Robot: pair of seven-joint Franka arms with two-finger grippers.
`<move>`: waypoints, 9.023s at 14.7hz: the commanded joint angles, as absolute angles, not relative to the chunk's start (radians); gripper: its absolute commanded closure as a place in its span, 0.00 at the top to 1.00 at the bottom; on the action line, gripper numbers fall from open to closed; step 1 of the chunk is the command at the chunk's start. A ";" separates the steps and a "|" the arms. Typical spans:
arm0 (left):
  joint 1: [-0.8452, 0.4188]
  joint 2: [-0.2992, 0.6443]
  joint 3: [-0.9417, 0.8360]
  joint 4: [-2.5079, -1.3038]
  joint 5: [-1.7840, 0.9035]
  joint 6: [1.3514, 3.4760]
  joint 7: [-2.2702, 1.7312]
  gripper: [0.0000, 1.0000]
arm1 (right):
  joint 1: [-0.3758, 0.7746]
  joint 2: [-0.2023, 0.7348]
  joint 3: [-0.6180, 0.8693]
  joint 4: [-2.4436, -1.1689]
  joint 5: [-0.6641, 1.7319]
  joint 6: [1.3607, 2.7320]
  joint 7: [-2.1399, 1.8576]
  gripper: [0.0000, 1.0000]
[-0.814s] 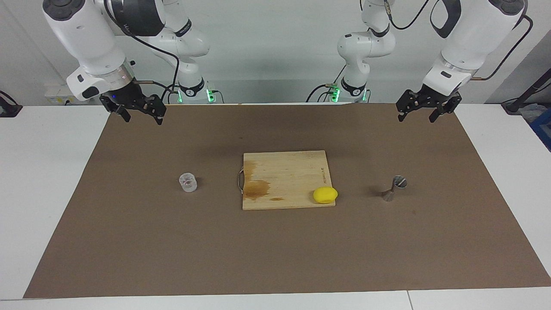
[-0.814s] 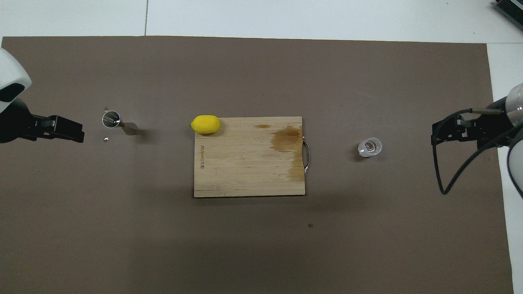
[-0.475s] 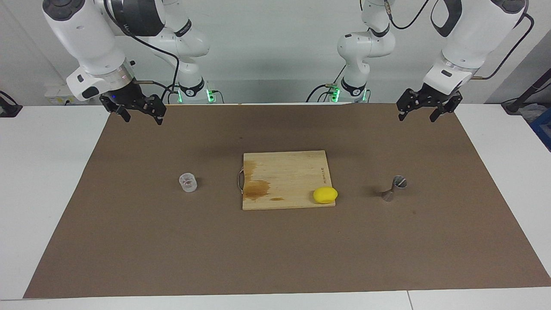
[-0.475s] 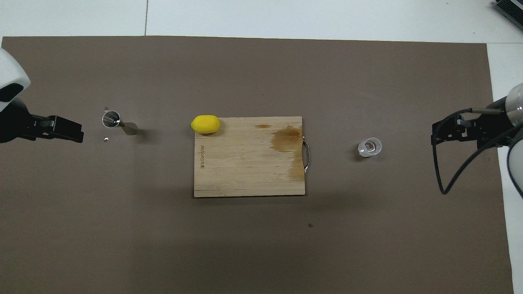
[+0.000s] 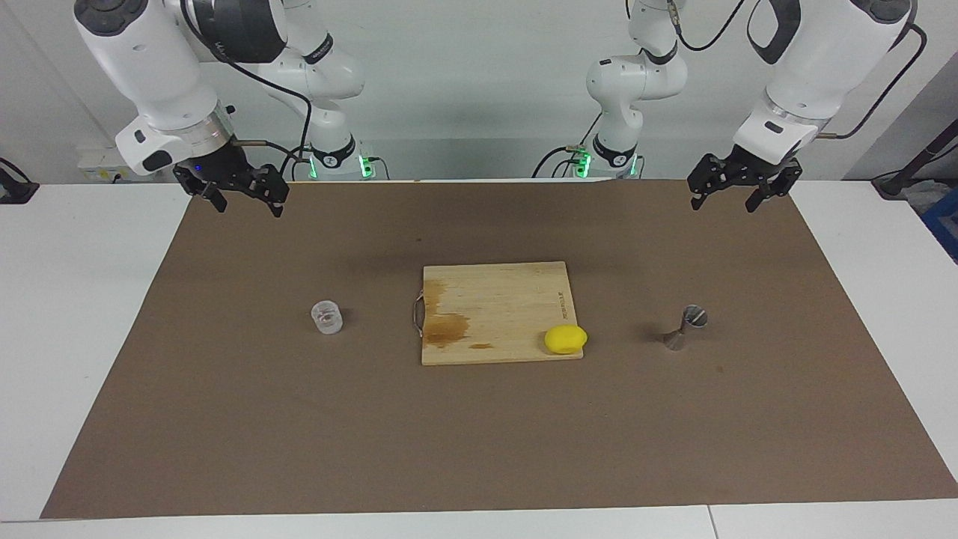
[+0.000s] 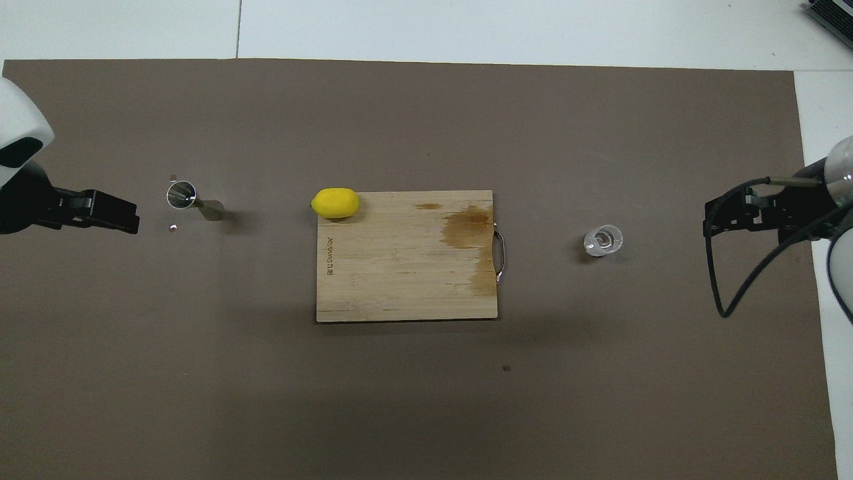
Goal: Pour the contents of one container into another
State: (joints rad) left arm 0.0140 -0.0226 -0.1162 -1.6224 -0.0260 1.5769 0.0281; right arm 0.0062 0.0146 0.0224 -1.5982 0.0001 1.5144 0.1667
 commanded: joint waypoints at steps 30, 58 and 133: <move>0.089 0.233 -0.095 -1.621 -0.431 1.703 -0.558 1.00 | -0.003 0.002 0.028 -1.609 -0.009 1.513 0.146 1.00; 0.338 0.253 -0.107 -2.074 -1.259 2.034 -0.976 1.00 | -0.005 0.002 0.028 -1.609 -0.009 1.513 0.146 1.00; -0.290 0.206 -0.281 -1.911 -1.280 2.631 -1.266 1.00 | -0.005 0.002 0.028 -1.609 -0.009 1.506 0.141 1.00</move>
